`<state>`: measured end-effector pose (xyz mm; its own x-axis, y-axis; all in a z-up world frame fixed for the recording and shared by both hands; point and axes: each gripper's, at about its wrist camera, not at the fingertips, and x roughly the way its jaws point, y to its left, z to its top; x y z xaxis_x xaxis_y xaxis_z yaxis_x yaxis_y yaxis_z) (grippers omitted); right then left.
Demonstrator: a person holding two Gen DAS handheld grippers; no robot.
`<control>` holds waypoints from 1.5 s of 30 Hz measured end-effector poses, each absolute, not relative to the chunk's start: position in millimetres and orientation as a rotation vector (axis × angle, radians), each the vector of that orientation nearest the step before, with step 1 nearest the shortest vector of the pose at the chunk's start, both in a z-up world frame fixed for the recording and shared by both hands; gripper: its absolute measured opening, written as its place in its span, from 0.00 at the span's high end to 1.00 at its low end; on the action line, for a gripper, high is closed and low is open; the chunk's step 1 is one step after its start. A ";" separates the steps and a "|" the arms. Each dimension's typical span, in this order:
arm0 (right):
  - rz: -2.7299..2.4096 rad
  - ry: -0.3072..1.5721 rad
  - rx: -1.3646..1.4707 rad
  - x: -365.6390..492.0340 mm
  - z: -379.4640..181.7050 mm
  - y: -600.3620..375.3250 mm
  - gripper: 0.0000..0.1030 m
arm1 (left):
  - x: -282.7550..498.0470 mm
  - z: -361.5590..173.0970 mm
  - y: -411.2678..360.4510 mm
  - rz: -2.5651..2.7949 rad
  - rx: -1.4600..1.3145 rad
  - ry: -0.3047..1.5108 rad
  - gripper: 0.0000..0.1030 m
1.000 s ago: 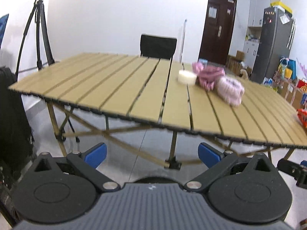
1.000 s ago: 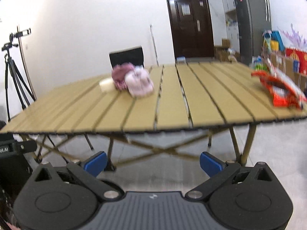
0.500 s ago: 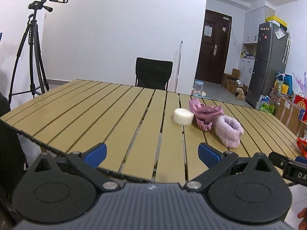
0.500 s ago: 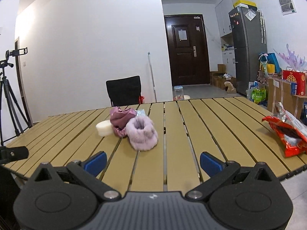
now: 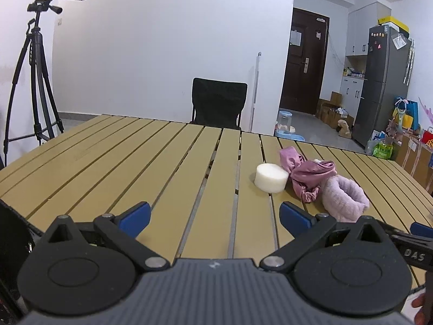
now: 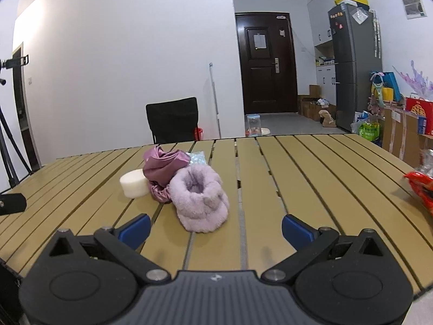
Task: Collect trash
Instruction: 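Grasp the pink fluffy slipper with the right tool, then grasp the white foam cylinder with the left tool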
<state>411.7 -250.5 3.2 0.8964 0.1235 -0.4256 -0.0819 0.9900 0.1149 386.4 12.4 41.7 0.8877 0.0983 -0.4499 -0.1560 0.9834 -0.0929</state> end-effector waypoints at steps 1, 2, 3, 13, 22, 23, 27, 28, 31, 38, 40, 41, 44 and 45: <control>0.104 0.449 0.086 418.6 2.8 -246.4 0.00 | 391.1 40.5 13.3 0.129 -0.132 0.465 0.00; 0.102 0.452 0.076 425.3 2.7 -242.3 0.00 | 395.2 39.5 13.9 0.129 -0.135 0.470 0.00; 0.101 0.455 0.067 431.8 2.6 -238.4 0.00 | 399.4 38.7 14.7 0.129 -0.137 0.474 0.00; 0.043 0.561 0.053 506.0 -7.8 -214.9 0.01 | 439.0 28.8 16.2 0.118 -0.132 0.503 0.00; 0.078 0.628 0.118 526.2 -23.2 -216.5 0.45 | 455.4 14.9 14.1 0.096 -0.150 0.550 0.00; 0.077 0.624 0.119 525.9 -23.8 -217.5 0.51 | 455.2 14.4 13.0 0.094 -0.149 0.549 0.00; 0.090 0.619 0.146 521.1 -24.7 -224.5 0.59 | 453.0 13.5 7.9 0.087 -0.150 0.549 0.00; 0.092 0.618 0.153 520.0 -25.1 -226.7 0.60 | 452.2 12.5 6.8 0.088 -0.150 0.548 0.00; 0.097 0.611 0.172 517.5 -26.3 -233.8 0.68 | 451.9 10.7 3.3 0.084 -0.145 0.554 0.00; 0.074 0.566 0.213 511.2 -23.1 -256.6 0.75 | 451.5 8.6 -4.5 0.073 -0.138 0.555 0.00; 0.066 0.549 0.222 509.1 -20.4 -263.8 0.75 | 453.3 9.2 -6.5 0.073 -0.136 0.555 0.00; 0.059 0.540 0.225 508.7 -18.2 -268.0 0.75 | 454.6 9.7 -7.3 0.073 -0.136 0.556 0.00; 0.037 0.518 0.243 505.1 -16.2 -280.7 0.75 | 459.4 13.5 -10.9 0.069 -0.124 0.557 0.00; 0.029 0.512 0.251 504.3 -15.6 -285.6 0.75 | 461.1 14.7 -12.7 0.068 -0.119 0.556 0.00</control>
<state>504.3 -285.6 -15.6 0.8720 0.0899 -0.4812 0.0351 0.9690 0.2446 461.1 -12.7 14.7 0.8472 0.0323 -0.5303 -0.0965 0.9909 -0.0939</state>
